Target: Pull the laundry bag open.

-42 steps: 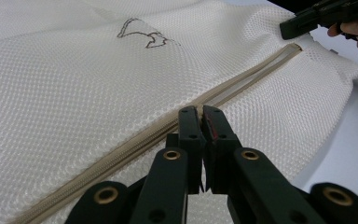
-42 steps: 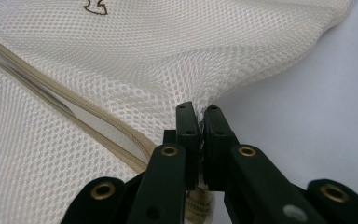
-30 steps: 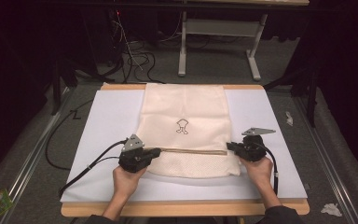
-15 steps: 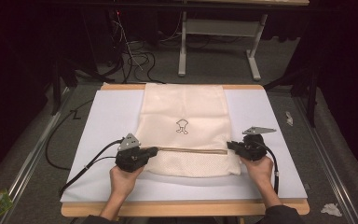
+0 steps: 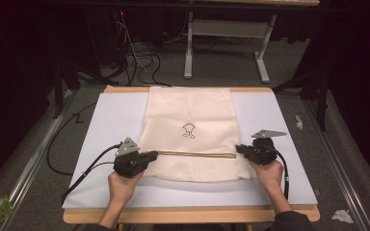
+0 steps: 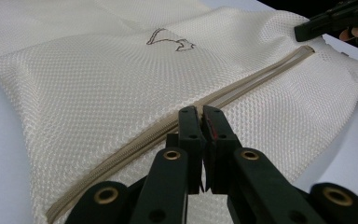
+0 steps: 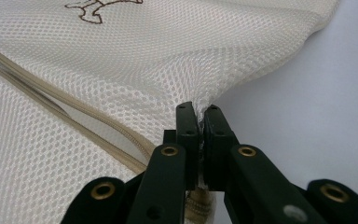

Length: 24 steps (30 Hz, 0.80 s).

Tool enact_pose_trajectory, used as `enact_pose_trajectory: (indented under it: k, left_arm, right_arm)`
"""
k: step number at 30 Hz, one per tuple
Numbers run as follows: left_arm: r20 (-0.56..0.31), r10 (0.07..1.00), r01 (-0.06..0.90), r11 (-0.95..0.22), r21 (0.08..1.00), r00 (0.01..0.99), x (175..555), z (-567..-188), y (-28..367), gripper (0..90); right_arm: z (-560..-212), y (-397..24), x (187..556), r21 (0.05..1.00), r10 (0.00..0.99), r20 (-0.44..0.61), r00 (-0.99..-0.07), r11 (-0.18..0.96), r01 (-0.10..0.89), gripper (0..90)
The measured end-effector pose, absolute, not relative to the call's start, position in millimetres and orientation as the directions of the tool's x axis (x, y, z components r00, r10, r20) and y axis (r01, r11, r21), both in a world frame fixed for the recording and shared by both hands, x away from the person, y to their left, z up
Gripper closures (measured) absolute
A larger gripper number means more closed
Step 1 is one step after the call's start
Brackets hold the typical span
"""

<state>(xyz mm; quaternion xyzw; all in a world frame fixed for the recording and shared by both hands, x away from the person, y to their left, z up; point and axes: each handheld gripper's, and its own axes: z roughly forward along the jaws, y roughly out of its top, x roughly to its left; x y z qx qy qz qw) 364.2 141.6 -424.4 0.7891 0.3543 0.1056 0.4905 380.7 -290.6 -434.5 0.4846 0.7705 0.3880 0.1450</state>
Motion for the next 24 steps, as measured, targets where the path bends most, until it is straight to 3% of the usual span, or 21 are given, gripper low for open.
enact_pose_trajectory:
  k: [24]
  left_arm:
    - [-0.185,0.675,0.461,-0.255,0.850,0.715,364.4,-423.3,149.4,87.3]
  right_arm:
    - [-433.7,-291.8,381.5,0.739,0.861,0.154,-0.485,0.225,0.635,88.3]
